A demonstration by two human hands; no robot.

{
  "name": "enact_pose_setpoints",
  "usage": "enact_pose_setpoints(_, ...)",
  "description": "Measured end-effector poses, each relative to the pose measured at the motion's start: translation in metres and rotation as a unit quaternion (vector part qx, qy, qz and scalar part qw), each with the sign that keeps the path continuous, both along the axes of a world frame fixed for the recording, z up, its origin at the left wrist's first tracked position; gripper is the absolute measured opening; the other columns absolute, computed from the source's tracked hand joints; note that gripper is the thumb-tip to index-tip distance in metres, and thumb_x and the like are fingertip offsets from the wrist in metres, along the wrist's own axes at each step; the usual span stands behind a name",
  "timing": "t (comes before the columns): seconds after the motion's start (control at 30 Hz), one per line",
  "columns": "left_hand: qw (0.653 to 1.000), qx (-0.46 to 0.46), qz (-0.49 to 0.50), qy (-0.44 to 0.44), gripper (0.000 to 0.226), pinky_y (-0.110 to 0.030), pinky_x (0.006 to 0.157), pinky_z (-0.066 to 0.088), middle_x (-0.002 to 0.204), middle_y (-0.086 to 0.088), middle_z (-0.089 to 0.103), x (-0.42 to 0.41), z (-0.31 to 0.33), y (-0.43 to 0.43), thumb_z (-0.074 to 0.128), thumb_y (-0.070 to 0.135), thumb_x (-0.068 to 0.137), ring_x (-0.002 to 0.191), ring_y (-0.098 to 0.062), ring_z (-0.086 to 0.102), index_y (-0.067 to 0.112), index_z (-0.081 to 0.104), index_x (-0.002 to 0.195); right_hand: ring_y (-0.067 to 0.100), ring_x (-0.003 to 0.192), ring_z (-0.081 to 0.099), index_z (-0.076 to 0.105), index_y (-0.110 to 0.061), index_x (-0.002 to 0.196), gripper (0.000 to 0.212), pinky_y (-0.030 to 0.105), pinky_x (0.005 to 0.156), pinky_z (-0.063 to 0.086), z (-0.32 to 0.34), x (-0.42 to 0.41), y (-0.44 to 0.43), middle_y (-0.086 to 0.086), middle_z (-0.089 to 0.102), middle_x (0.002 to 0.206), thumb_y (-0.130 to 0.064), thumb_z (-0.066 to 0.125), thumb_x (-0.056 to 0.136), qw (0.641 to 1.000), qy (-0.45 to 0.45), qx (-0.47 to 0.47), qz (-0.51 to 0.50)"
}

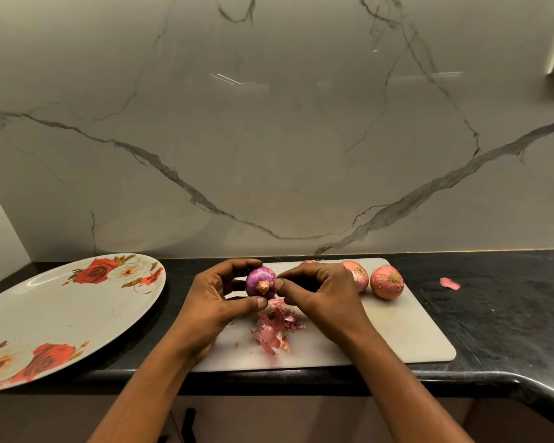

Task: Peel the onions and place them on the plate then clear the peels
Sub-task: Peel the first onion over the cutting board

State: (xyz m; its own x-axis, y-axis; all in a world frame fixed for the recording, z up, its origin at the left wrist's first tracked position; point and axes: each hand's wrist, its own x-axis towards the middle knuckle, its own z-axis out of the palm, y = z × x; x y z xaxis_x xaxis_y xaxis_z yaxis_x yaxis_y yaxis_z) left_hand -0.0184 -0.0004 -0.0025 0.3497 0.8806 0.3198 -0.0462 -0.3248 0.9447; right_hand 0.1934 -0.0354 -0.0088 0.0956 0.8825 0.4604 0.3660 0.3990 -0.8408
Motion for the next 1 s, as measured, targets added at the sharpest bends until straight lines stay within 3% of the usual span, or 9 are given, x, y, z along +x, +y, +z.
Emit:
enact_pose_setpoints(0.43,0.999,0.009,0.016,0.028,0.063,-0.045,0.09,0.064,0.123,-0.002,0.075,0.0016,0.0023,-0.0017,0.091,-0.007,0.066,0.11,-0.028,0.073,0.019,0.075,0.12,0.007,0.072,0.073,0.085,-0.019,0.089,0.005,0.023,0.065,0.059,0.0041,-0.0017,-0.0027,-0.01,0.077,0.077,-0.015,0.082,0.089,0.998,-0.052,0.016,-0.029)
enact_pose_setpoints(0.67,1.0,0.002,0.0,0.013,0.06,-0.044,0.092,0.062,0.126,-0.006,0.073,-0.0007,0.0009,-0.0015,0.089,-0.007,0.07,0.112,-0.032,0.072,0.019,0.074,0.122,0.012,0.074,0.075,0.08,-0.022,0.084,0.007,0.041,0.075,0.065,0.002,-0.0004,-0.0003,-0.007,0.076,0.076,-0.017,0.078,0.089,0.998,-0.037,0.003,-0.043)
enact_pose_setpoints(1.0,0.999,-0.025,-0.016,-0.018,0.069,-0.042,0.096,0.062,0.128,-0.003,0.073,-0.0021,0.0019,-0.0002,0.086,0.002,0.069,0.116,-0.029,0.072,0.019,0.068,0.132,0.014,0.075,0.077,0.079,-0.021,0.08,0.013,0.046,0.075,0.066,-0.0027,0.0012,0.0042,-0.004,0.078,0.075,-0.031,0.082,0.088,0.997,0.002,-0.014,-0.07)
